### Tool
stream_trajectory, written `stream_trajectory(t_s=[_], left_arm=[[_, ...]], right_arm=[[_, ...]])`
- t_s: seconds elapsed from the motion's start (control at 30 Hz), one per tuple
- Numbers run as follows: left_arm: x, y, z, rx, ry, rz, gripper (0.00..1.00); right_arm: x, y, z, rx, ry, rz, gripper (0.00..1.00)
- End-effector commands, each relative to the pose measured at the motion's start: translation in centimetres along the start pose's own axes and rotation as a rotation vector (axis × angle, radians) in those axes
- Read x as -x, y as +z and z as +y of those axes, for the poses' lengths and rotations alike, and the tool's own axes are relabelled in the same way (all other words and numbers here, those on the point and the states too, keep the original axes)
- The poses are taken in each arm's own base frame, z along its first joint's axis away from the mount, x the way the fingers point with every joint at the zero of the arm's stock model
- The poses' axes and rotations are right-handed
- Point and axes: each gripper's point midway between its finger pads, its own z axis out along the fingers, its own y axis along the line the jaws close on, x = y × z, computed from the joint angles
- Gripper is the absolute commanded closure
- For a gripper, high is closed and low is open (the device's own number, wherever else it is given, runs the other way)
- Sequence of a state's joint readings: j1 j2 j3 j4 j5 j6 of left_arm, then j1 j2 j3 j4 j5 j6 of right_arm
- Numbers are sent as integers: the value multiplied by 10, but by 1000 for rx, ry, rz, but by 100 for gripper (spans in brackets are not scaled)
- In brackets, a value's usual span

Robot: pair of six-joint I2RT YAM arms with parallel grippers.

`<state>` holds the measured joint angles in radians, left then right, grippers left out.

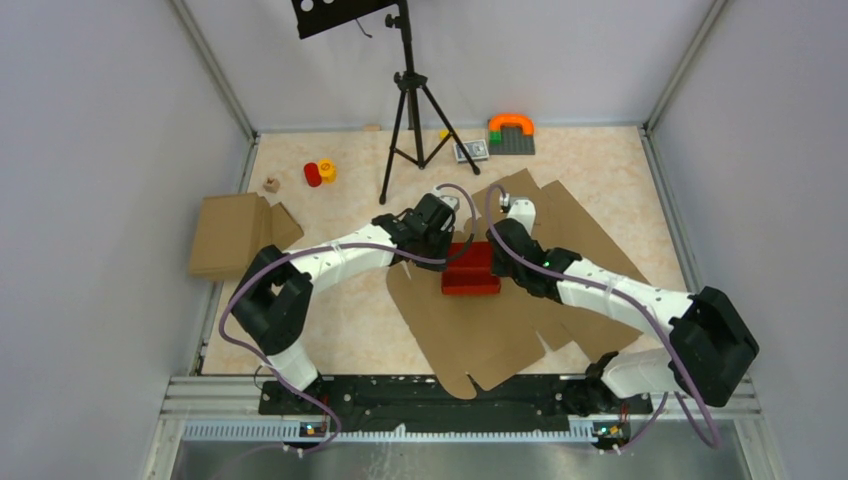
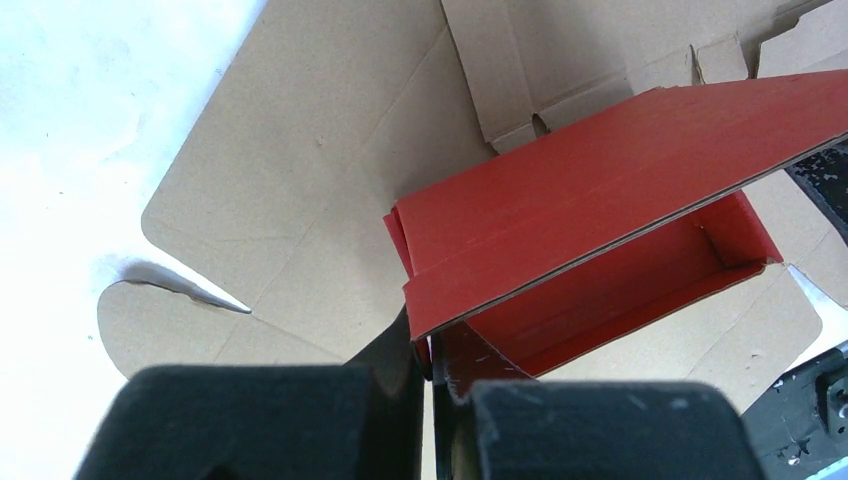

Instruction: Fold the paper box

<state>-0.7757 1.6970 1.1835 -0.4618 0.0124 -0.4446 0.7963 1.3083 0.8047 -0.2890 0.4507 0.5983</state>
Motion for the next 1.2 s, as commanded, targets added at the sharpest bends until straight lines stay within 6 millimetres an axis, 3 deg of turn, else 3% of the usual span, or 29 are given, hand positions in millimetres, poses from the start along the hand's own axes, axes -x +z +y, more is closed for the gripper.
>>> stream_trajectory(t_s=[0.0,0.23,0.57,0.8,0.9,1.07,1.17], left_arm=[[12,-14,-19,-71,0,-67,100],[7,-14,-23,-74,3,-74,100],[-13,-7,-26,-52,8,-79,100],[-10,-7,-26,-36,22,-74,100],[-8,-8,-22,-14,31,-75,100],[-9,-8,-18,7,41,-73,100],[-8,-8,-18,9,46,-72,100]], right_arm=[[21,-3,24,57,76,-46,100],[11,-5,32,109,112,-10,100],[-40,-5,5,54,48,-7,100],[-34,-11,12,87,-6,-4,100],[-22,-20,13,101,-20,-28,93],[-10,-34,10,120,-25,-60,66],[-11,-39,9,133,-12,-54,55]])
